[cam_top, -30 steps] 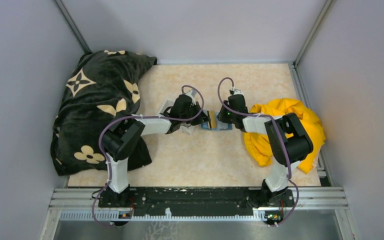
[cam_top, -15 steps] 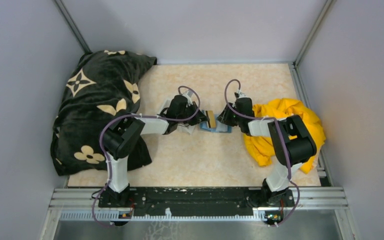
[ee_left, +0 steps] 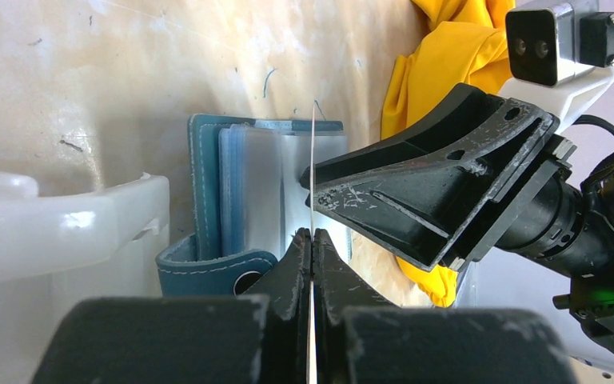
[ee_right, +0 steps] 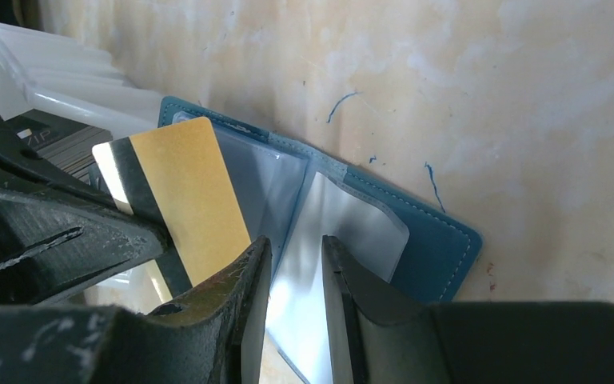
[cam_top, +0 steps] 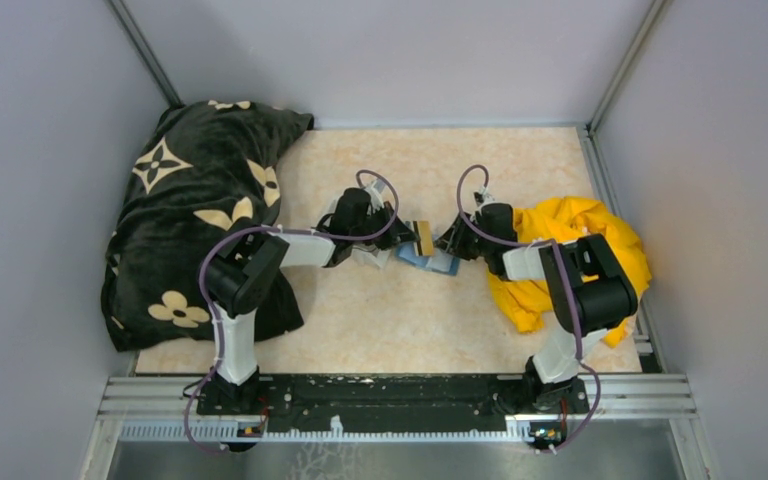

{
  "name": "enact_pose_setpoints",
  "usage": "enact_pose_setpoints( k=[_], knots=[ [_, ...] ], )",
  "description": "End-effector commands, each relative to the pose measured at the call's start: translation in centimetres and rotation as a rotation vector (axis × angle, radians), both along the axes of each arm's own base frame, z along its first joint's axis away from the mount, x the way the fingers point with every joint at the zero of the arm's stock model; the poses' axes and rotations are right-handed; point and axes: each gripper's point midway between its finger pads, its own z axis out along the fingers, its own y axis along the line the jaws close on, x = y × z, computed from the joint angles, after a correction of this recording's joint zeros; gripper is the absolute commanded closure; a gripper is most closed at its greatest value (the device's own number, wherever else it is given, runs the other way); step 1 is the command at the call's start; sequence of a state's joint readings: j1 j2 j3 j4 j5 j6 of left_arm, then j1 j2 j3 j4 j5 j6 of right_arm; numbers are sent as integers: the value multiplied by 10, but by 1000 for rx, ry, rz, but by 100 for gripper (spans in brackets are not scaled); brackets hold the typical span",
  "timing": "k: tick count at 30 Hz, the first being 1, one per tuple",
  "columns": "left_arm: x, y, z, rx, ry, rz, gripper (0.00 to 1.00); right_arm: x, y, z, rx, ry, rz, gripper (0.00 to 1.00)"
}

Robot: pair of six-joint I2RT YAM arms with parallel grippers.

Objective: Put the credit cards into the card holder
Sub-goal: Insert the credit card into the card holder.

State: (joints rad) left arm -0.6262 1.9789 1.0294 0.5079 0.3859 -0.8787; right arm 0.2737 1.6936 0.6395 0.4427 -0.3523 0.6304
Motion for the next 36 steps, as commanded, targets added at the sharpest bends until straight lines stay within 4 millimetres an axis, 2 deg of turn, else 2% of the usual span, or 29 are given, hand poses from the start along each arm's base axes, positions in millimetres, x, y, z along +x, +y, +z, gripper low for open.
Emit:
enact_pose_setpoints(
  k=[1,2,8,20,36],
  knots=[
    [0,-3,-1,-20,3,-36,100,-3,1,17,40,-40,18,69],
    [-1,-1,-2,-17,6,-37,100,-2,0,23,45,-57,16,68],
    [1,6,1,-34,12,-36,100,-3,-1,30,75,-73,19,69],
    [-8,0,5,-101,36,-130,100,-3,7,40,127,-105,53,68],
    [-17,-6,15,-189,61,-201,100,-6,12,40,171,-108,82,67]
  ],
)
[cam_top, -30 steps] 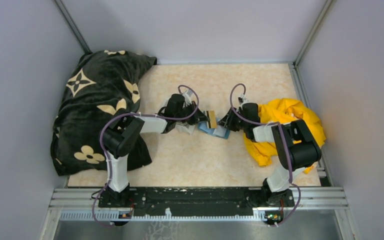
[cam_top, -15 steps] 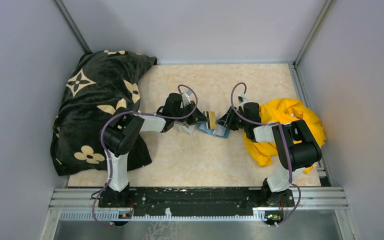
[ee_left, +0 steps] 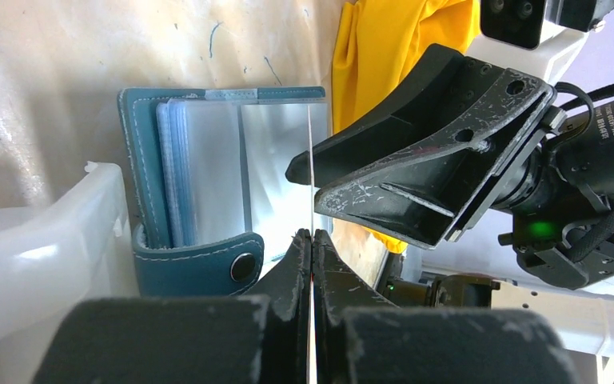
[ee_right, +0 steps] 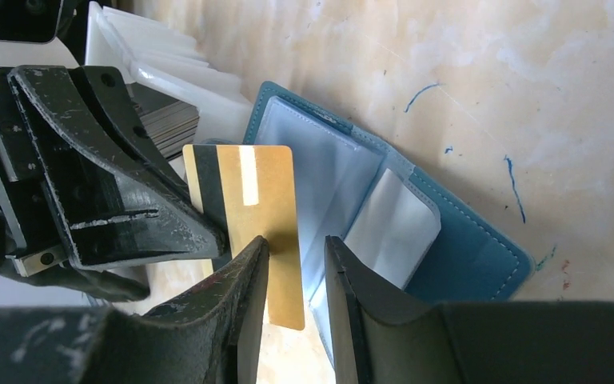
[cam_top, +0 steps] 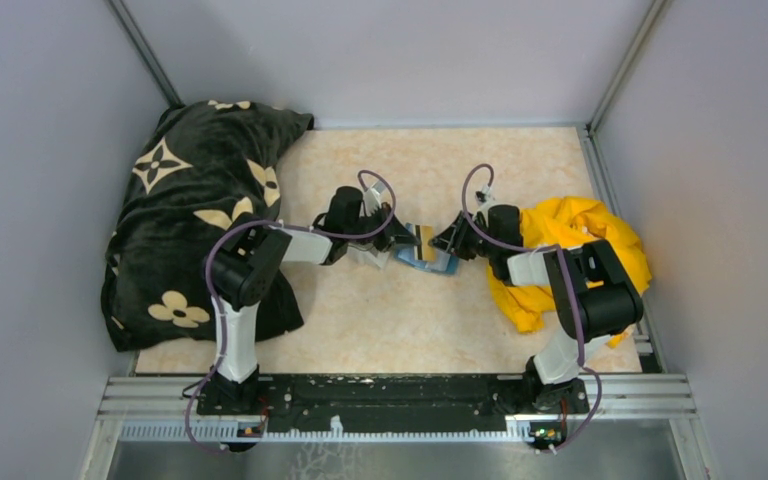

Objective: Put the credit cards into the card holder
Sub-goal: Insert the credit card into the card holder.

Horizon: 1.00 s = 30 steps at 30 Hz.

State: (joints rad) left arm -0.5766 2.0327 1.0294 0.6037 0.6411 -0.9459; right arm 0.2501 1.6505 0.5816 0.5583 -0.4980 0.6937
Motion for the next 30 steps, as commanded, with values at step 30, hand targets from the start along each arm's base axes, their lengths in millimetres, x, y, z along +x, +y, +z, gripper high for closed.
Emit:
enact_pose_setpoints(
  k=[30],
  knots=[
    [10,8,7,2,-23,19,74,-9,12,28,236,-60,66,100]
  ],
)
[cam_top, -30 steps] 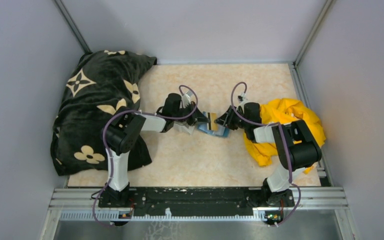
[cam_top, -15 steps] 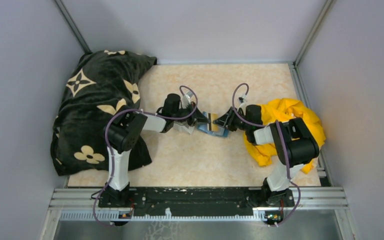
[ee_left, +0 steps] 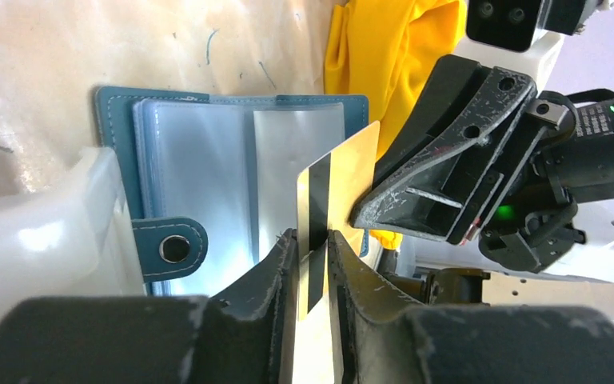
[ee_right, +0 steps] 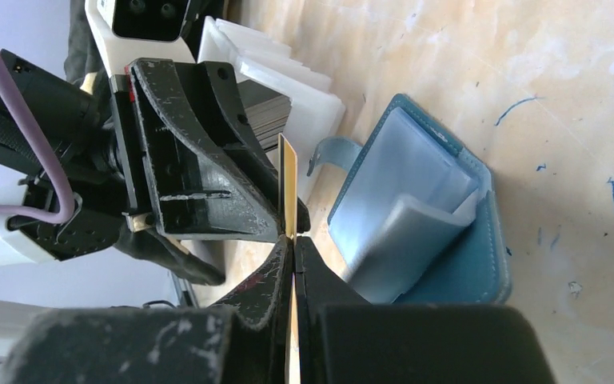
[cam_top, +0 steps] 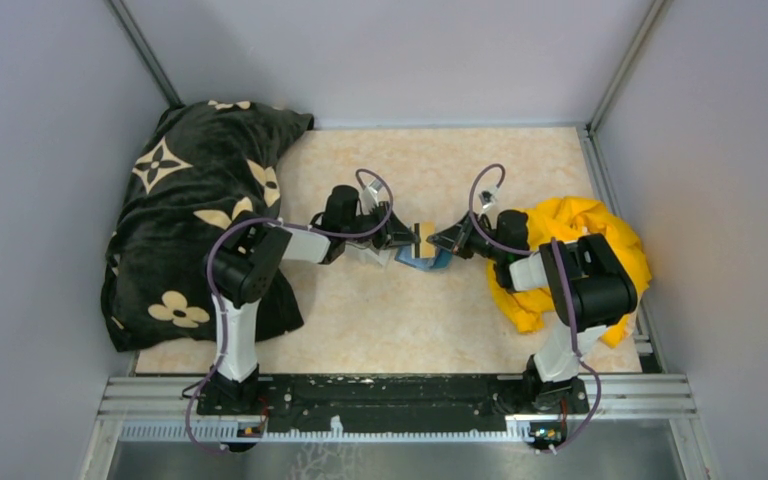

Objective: Put the credit cards into the card holder
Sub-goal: Insert the credit card into the card holder.

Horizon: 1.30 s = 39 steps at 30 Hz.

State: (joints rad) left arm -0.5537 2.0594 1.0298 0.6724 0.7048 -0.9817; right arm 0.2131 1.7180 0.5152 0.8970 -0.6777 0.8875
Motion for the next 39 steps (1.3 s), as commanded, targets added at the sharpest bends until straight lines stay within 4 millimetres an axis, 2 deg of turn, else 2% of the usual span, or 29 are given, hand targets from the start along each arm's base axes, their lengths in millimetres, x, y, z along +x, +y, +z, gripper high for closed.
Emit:
enact_pose_setpoints(
  k=[1,8,11,14,22,31,39],
  knots=[
    [9,7,2,71,-35,53,73,-3,-2,0,-6,-16,-1,100],
    [16,20,-10,203,-70,115,70,0,-14,-19,-124,46,-51,100],
    [20,24,-12,256,-100,153,70,1,-25,-19,-203,50,-91,100],
    [21,20,-14,309,-130,148,70,2,-32,-18,-246,51,-122,100],
    [18,8,-27,449,-186,123,72,4,-41,-17,-280,75,-177,100],
    [22,19,-40,600,-230,160,72,9,-44,-17,-279,124,-223,100],
    [30,29,-40,669,-267,196,71,9,-44,-19,-277,176,-239,100]
  ],
)
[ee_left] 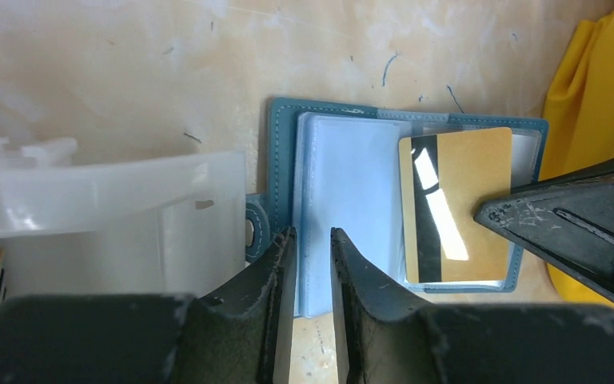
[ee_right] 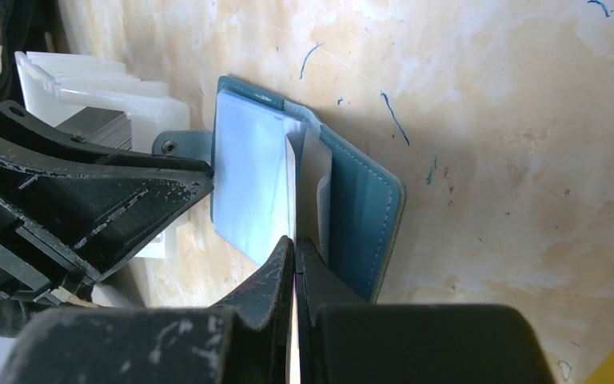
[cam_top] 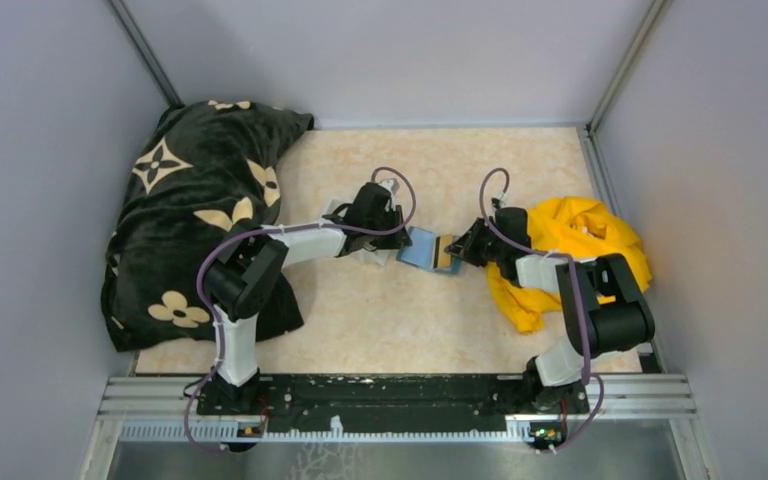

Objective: Put the credit cards into the card holder
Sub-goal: Insert the credit card into the card holder.

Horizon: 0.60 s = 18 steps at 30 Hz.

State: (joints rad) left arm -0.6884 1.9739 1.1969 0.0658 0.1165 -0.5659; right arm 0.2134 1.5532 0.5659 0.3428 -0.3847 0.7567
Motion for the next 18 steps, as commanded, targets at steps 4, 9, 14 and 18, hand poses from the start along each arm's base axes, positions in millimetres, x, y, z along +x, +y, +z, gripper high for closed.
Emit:
enact_pose_setpoints(
  k=[4,9,14,18],
  knots=[
    [7,8,-3,75,-35,15,71,16,1,19,10,-25,-31,100],
    [4,11,-7,96,-32,14,71,17,3,18,27,-4,-40,100],
    [0,13,-11,110,-24,10,72,17,6,14,47,16,-42,100],
    [-4,13,-16,112,-11,4,73,17,7,10,54,26,-44,100]
  ],
)
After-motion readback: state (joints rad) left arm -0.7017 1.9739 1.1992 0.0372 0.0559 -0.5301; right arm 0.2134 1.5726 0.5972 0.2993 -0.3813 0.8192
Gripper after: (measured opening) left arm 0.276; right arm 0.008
